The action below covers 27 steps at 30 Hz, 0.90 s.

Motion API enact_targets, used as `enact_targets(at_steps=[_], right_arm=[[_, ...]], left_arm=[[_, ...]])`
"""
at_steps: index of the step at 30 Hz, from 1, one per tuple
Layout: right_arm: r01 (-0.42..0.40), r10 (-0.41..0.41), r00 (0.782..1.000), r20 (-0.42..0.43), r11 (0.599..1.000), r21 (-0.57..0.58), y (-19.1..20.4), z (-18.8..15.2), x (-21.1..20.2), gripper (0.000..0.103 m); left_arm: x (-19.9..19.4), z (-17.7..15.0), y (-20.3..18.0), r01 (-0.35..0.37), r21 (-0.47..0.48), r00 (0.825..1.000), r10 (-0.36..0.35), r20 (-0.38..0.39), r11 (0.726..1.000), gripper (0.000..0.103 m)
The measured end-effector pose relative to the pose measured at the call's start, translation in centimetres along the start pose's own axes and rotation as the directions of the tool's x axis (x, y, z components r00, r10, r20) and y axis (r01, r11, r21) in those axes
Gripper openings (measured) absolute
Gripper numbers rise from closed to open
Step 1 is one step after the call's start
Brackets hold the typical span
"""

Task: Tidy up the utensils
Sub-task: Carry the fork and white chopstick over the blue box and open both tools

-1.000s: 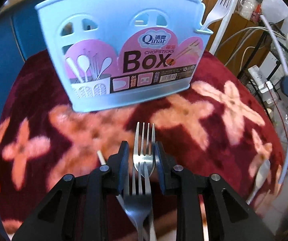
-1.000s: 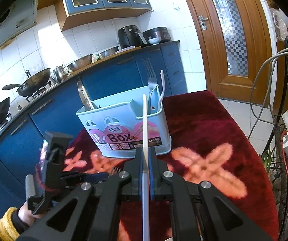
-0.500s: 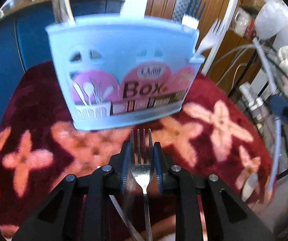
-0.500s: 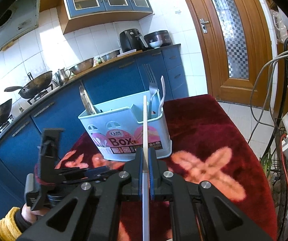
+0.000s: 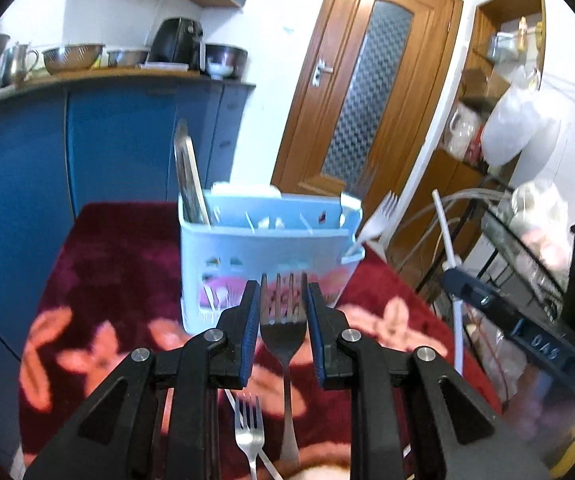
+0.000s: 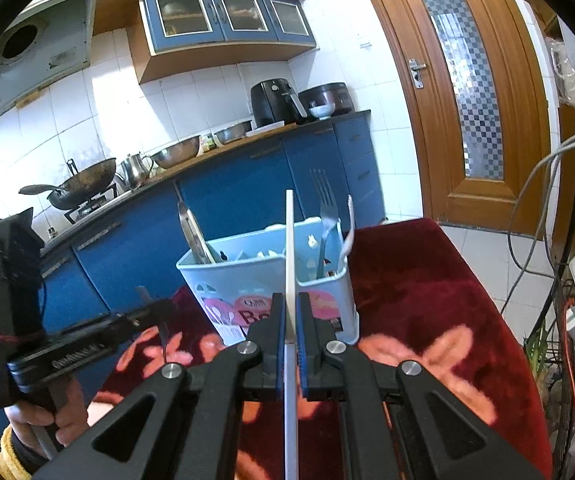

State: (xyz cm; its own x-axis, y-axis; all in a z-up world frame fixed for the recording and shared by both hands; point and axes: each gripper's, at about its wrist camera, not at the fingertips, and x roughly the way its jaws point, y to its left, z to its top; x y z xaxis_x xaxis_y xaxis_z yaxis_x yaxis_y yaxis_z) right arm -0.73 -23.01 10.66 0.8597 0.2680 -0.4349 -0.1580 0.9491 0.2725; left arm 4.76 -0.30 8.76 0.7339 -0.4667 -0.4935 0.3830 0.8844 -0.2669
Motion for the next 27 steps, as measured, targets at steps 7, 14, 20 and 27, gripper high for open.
enact_targets(at_steps=[7,14,20,27], right_arm=[[-0.007,0.007,0.999,0.033,1.0,-0.007,0.7,1.8,0.6,0.007],[0.002,0.0,0.998,0.07,0.999,-0.032,1.3,3.9,1.3,0.007],[0.011,-0.007,0.995,0.1,0.999,-0.039,1.6,5.2,2.2,0.007],[0.011,-0.006,0.991,0.135,0.999,-0.037,1.4,6.3,3.9,0.007]], left_arm=[[-1.3,2.3,0.5,0.008,-0.009,0.998,-0.008,0.059,1.0,0.022],[-2.5,5.2,0.0,0.006,0.012,0.995,-0.007,0.096,1.0,0.022],[-3.6,9.3,-0.5,-0.03,0.038,0.988,0.024,0.15,0.999,0.022],[-4.0,14.3,-0.5,-0.089,0.04,0.973,0.078,0.216,0.995,0.022]])
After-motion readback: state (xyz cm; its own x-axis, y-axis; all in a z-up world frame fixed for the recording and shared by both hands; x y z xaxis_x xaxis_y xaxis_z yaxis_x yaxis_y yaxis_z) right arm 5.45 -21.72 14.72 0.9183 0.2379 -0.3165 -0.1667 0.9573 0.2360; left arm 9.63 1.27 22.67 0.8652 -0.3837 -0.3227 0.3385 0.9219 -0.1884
